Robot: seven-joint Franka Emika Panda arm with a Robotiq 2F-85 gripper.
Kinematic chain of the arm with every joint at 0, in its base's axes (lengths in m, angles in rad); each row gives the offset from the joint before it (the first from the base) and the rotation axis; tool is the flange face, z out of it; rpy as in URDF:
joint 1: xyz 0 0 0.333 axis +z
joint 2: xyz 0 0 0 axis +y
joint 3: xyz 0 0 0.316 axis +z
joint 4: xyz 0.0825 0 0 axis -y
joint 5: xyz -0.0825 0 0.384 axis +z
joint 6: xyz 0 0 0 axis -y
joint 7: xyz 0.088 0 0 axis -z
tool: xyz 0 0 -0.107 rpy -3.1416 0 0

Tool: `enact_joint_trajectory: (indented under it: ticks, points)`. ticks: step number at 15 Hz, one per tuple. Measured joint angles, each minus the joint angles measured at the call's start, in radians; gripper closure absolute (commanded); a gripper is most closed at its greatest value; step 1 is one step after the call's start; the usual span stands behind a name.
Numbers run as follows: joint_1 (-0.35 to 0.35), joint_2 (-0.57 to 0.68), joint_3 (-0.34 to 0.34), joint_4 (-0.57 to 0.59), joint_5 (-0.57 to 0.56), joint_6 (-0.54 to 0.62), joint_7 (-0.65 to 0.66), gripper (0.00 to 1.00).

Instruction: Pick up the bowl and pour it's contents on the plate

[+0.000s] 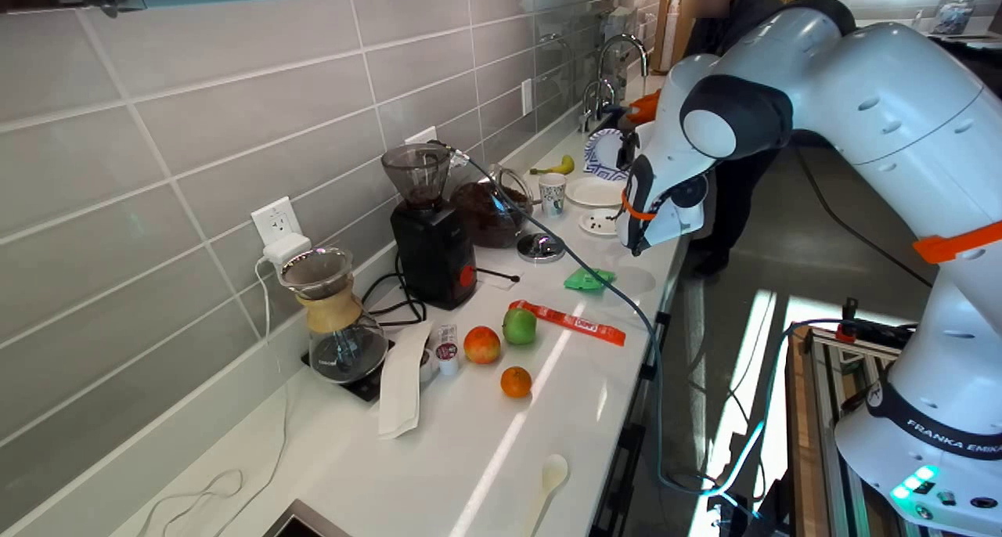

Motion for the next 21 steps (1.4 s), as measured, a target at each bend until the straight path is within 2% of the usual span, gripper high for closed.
enact_joint_trajectory:
  ticks: [6, 11, 13, 16, 21]
  points:
    - [0.072, 0.021, -0.086, 0.008, 0.005, 0.0, 0.007, 0.99]
    - [0.054, 0.012, -0.068, -0.007, 0.008, -0.034, 0.005, 0.99]
    - [0.045, -0.013, -0.068, -0.015, 0.008, -0.106, 0.003, 0.99]
    - [0.038, -0.072, -0.085, -0.02, 0.011, -0.274, -0.002, 0.99]
    - [0.087, -0.151, -0.17, -0.019, 0.053, -0.564, -0.003, 0.99]
